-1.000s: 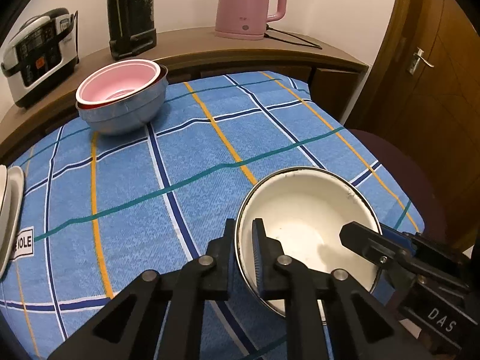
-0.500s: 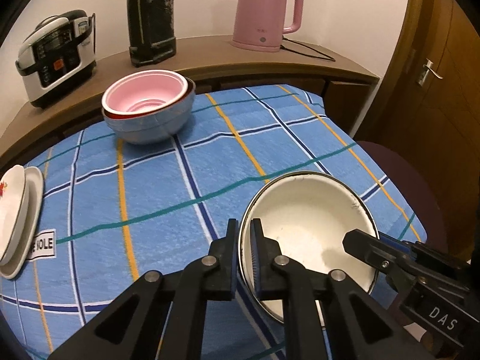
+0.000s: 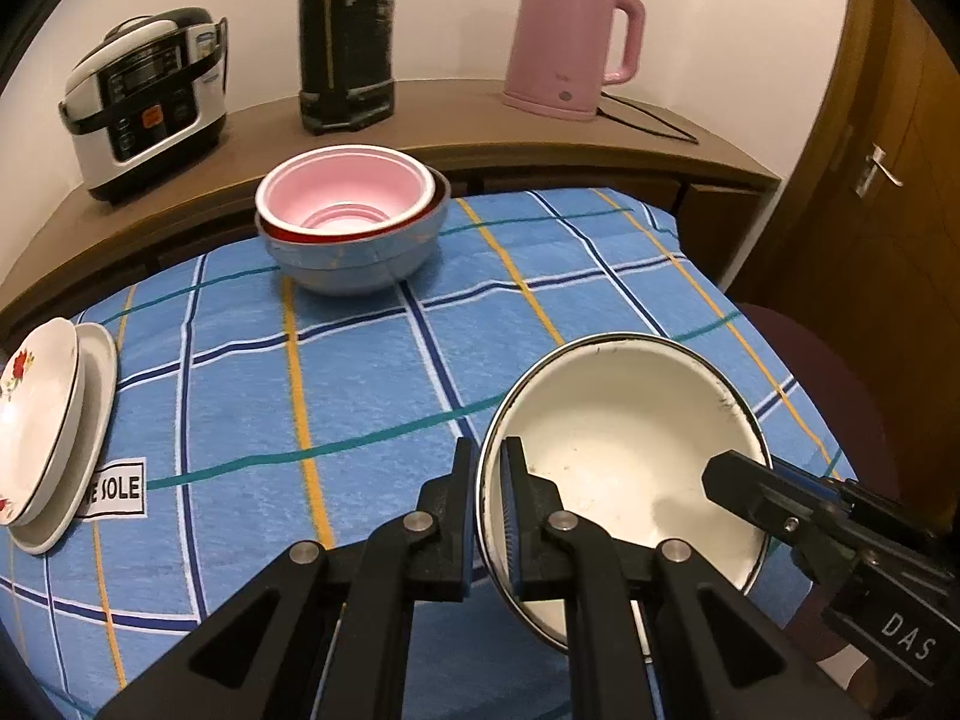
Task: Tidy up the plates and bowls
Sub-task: 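Lift the cream enamel bowl and carry it over the bowl stack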
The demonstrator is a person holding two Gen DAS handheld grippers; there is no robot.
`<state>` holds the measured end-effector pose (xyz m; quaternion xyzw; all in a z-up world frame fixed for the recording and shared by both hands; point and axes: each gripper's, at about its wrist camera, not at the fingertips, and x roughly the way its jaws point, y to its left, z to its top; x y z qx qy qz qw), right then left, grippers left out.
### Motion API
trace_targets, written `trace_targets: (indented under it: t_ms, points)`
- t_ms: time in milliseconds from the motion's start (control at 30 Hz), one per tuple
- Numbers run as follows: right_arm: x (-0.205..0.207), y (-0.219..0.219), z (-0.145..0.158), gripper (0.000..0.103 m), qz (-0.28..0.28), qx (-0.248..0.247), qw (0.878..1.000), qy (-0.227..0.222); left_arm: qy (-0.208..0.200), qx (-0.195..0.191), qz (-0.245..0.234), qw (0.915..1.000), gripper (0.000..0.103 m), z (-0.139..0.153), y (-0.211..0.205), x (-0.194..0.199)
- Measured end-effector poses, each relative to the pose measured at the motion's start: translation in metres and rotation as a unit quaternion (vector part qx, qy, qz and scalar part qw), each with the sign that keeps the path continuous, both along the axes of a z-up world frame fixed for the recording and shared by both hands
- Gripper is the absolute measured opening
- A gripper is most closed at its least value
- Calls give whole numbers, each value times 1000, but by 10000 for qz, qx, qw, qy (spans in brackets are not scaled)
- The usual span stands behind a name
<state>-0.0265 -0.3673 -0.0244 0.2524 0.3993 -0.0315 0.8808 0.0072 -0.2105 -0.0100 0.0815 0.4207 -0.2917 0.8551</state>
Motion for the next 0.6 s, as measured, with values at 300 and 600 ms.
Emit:
trace_targets:
  t_ms: [300, 600]
  points:
    - [26, 12, 11, 17, 156, -26, 9997, -182, -38, -158, 296, 9994, 9, 11, 19, 20]
    - [55, 23, 23, 17, 347, -106, 9984, -428, -157, -235, 580, 9979, 9, 23, 30, 41]
